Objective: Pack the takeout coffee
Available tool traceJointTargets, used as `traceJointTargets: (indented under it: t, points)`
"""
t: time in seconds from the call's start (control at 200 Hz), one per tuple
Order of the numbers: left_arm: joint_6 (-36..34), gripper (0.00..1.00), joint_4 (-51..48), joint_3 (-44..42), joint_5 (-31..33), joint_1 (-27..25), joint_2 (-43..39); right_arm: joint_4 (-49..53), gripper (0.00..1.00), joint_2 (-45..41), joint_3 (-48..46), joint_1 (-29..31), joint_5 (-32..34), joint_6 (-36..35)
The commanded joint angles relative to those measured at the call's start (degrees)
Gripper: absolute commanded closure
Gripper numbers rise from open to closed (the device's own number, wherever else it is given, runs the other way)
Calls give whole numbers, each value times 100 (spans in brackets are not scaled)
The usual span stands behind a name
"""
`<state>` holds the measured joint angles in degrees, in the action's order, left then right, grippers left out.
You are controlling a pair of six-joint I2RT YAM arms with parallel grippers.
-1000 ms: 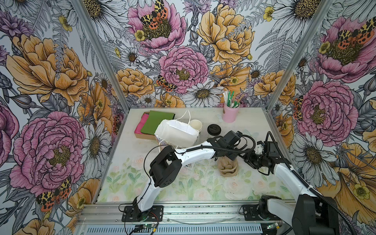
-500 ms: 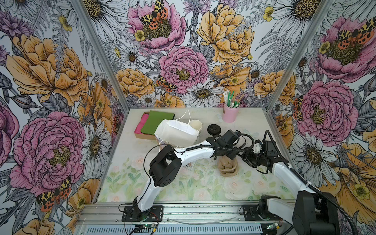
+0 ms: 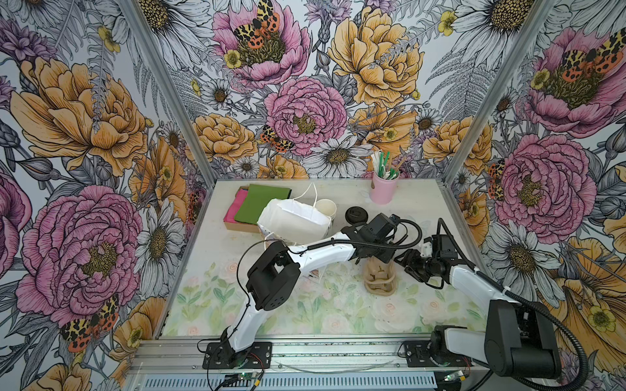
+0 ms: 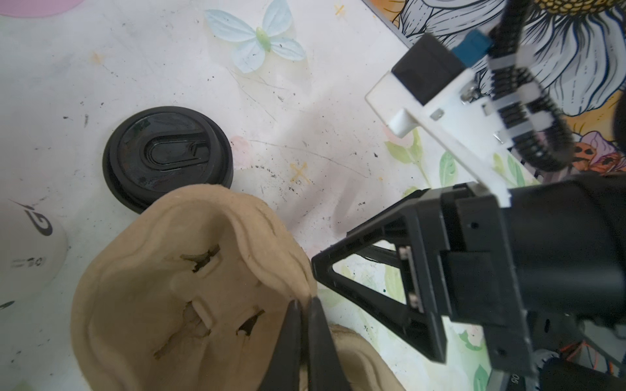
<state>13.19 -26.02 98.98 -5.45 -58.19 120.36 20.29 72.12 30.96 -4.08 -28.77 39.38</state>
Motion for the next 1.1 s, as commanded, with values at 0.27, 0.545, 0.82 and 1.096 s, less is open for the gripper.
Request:
traceJointTargets:
  t: [0.27, 0.545, 0.82, 1.096]
  points:
    - [104, 96, 95, 30, -255, 86, -435, -79, 37, -27, 158, 27, 166, -178]
    - [193, 96, 98, 59, -261, 114, -525, -33, 36, -412, 264, 34, 74, -191]
    - [195, 96, 97, -31, -3, 92, -788, 28, 35, -388, 424, 30, 127, -384]
    - [208, 95, 105, -135, 233, 69, -843, 32, 35, -201, 456, 34, 282, -584]
